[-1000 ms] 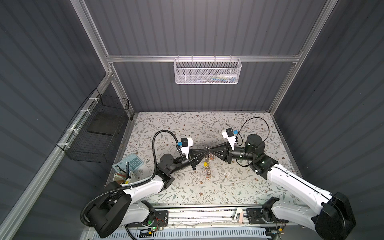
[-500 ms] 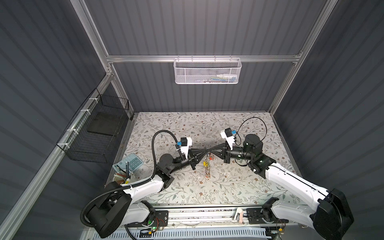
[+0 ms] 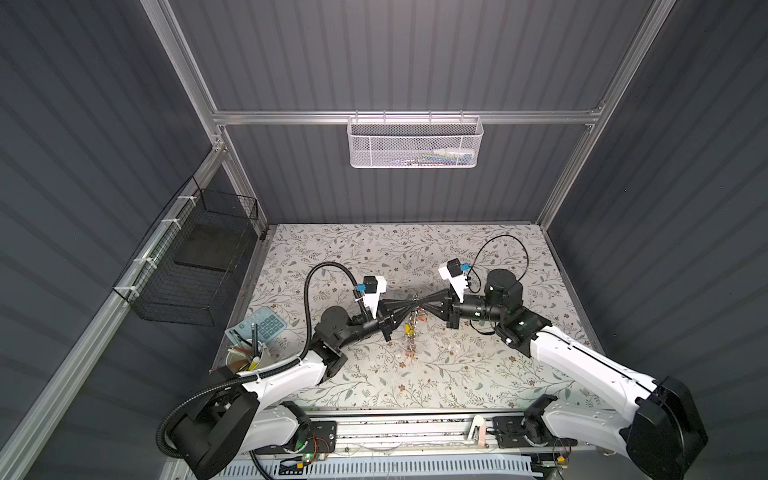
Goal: Put the keys on the keyring
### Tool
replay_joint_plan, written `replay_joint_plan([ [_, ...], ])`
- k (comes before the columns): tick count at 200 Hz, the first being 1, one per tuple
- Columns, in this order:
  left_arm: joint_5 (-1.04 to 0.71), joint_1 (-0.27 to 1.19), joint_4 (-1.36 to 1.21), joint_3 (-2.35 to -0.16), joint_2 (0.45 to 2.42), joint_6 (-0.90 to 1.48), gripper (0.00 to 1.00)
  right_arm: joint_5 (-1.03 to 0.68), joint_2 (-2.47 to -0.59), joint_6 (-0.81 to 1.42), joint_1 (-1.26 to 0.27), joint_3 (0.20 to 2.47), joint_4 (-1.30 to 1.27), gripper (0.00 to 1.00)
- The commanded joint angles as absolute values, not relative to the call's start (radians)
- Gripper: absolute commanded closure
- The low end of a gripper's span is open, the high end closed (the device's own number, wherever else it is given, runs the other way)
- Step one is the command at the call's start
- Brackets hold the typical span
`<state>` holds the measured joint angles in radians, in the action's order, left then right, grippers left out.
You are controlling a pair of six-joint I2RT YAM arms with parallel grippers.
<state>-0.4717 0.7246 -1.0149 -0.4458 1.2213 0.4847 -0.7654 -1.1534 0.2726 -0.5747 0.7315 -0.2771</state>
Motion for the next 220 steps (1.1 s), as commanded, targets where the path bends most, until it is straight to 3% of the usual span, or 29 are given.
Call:
replay_joint_plan([
  [1, -0.466, 0.712, -0.931, -0.478, 1.184, 0.413, 0.93, -0.729, -1.133, 0.216, -0.578, 0.764, -0.210, 1.00],
  [60, -0.475, 0.667, -0.681, -0.518, 1.105, 0.300, 0.79, -0.715, -1.126, 0.117, -0.577, 0.784, -0.128, 1.00],
  [100, -0.501, 0.655, -0.416, -0.583, 1.021, 0.100, 0.48, -0.720, -1.126, 0.055, -0.577, 0.790, -0.103, 1.00],
  [121, -0.566, 0.655, -0.257, -0.656, 1.031, -0.009, 0.38, -0.719, -1.125, 0.020, -0.575, 0.785, -0.099, 1.00],
  [156, -0.673, 0.655, -0.118, -0.775, 1.137, -0.128, 0.37, -0.706, -1.095, -0.020, -0.576, 0.780, -0.089, 1.00],
  [220, -0.586, 0.657, 0.267, -1.035, 1.260, -0.318, 0.36, -0.675, -1.073, 0.006, -0.570, 0.709, -0.170, 1.00],
])
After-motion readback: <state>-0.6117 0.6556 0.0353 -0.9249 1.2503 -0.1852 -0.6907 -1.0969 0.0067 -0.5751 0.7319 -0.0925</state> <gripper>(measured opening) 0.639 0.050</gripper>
